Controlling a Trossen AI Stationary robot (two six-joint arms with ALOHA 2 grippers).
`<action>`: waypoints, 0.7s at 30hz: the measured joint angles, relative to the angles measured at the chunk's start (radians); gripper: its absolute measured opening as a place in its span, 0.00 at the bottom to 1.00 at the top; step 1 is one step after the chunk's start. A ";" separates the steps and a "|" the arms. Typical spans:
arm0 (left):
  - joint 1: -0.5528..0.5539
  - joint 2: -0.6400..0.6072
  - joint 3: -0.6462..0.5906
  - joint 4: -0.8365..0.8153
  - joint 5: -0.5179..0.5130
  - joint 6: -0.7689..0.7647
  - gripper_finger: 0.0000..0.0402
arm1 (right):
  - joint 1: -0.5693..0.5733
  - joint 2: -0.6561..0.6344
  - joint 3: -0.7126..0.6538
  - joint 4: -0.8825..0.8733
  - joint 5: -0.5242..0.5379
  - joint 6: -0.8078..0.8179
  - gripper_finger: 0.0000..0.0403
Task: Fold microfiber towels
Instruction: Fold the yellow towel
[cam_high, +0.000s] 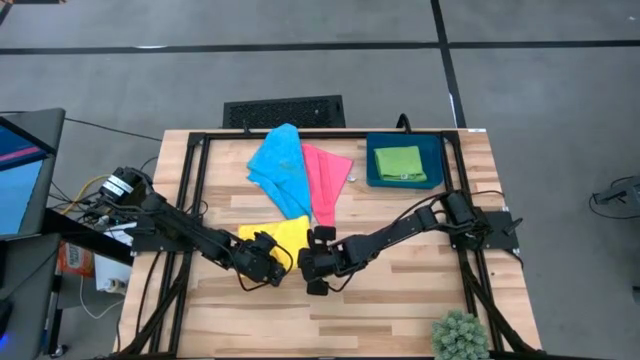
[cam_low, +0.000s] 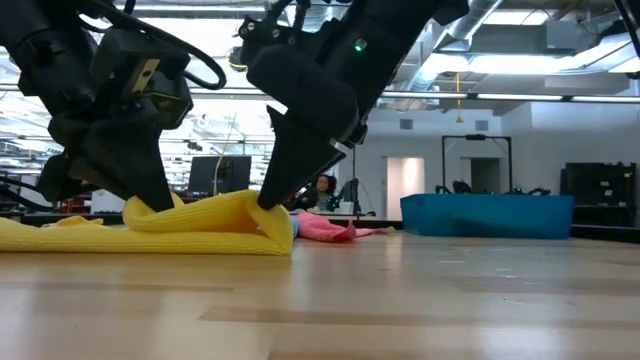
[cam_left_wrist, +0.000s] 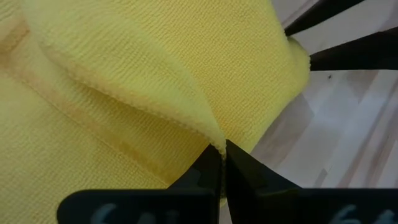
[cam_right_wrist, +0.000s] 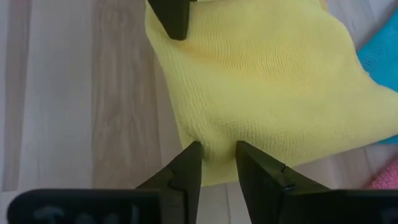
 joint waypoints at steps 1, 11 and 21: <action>0.000 0.000 0.000 0.000 0.000 0.000 0.00 | 0.002 0.000 0.000 0.000 0.000 0.000 0.30; 0.000 0.000 0.000 0.001 -0.001 0.015 0.00 | 0.006 0.000 -0.057 -0.016 -0.004 0.078 0.15; 0.001 -0.001 0.000 0.002 -0.003 0.015 0.00 | 0.020 -0.002 -0.075 -0.010 -0.004 0.060 0.04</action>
